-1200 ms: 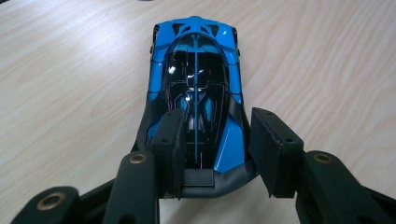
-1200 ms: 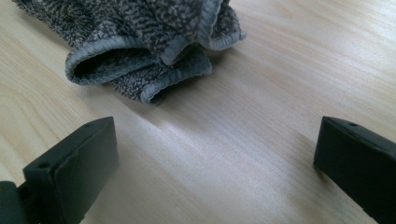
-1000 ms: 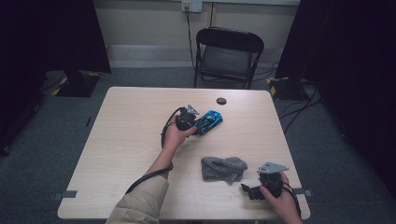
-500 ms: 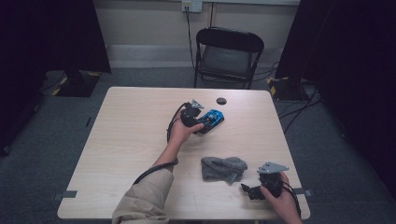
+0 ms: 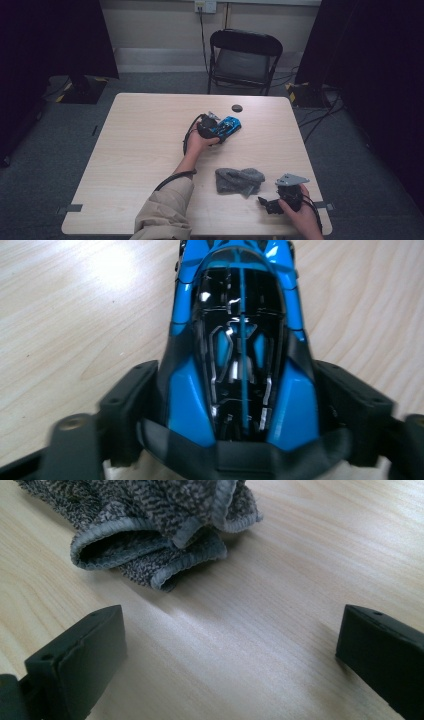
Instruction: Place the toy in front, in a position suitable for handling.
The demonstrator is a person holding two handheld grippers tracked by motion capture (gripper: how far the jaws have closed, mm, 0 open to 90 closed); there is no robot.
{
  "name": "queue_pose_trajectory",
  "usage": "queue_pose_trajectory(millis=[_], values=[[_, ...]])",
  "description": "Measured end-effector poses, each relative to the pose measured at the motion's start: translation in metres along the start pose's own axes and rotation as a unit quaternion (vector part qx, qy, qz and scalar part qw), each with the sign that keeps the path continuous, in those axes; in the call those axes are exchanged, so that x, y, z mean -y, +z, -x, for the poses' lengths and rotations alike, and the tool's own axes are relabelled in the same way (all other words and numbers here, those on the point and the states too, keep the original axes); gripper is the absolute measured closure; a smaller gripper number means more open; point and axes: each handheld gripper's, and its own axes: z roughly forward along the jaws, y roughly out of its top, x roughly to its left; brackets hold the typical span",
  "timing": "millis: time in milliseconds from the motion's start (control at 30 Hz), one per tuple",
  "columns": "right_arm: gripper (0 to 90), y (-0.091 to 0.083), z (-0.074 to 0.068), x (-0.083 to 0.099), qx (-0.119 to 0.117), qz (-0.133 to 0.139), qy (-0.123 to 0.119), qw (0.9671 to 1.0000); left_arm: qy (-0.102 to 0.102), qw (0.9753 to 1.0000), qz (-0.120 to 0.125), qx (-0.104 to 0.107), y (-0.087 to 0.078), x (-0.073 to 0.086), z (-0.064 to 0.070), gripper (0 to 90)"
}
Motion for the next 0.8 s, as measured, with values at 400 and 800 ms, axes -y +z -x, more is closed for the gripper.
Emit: queue_pose_trajectory(millis=[400,800], values=[[0.0,0.000,0.000,0.000,0.000,0.000,0.000,1.0000,-0.011,0.9999,-0.001,0.003,-0.008,-0.006,0.000,24.5],[0.0,0.000,0.000,0.000,0.000,0.000,0.001,1.0000,-0.010,0.9999,-0.011,0.007,-0.026,0.001,-0.005,24.7]])
